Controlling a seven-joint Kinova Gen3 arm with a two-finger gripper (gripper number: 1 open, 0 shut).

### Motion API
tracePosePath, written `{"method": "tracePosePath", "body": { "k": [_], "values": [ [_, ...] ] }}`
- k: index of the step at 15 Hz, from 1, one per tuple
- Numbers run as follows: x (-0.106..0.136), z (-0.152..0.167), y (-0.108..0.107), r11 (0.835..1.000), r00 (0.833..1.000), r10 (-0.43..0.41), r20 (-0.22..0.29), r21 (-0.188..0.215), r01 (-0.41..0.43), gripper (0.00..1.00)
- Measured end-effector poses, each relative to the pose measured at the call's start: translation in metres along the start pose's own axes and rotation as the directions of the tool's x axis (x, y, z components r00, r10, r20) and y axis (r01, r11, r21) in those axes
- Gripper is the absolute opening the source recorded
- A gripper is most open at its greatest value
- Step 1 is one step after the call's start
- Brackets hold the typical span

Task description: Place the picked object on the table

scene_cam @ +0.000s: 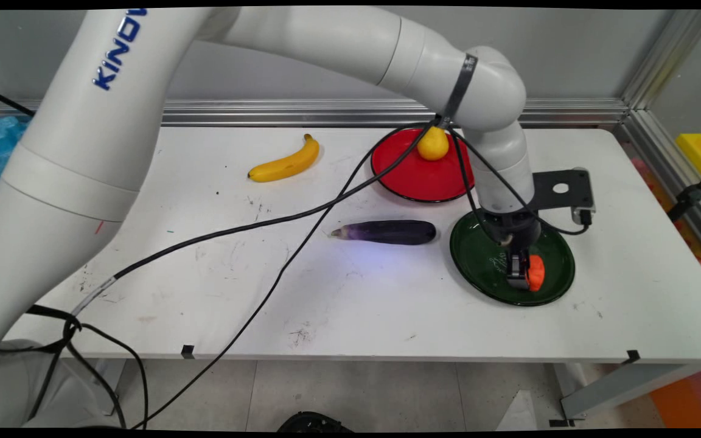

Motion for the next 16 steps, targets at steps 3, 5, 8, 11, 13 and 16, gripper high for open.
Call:
{"method": "tracePosePath", "body": {
  "k": [3,5,8,11,13,16],
  "values": [
    [0.0,-0.018,0.001,1.0,1.0,0.019,-0.005,-0.002,-0.019,0.0],
    [-0.002,-0.035,0.0,1.0,1.0,0.023,-0.005,0.008,-0.023,0.0],
    [-0.01,-0.065,0.001,1.0,1.0,0.01,0.003,0.029,-0.01,0.0],
    [-0.03,-0.107,0.006,0.998,1.0,-0.023,0.021,0.056,0.022,0.0],
    [-0.05,-0.133,0.014,0.996,0.998,-0.055,0.038,0.07,0.052,0.0],
    [-0.089,-0.16,0.035,0.993,0.992,-0.103,0.066,0.067,0.098,0.0]
  ]
}}
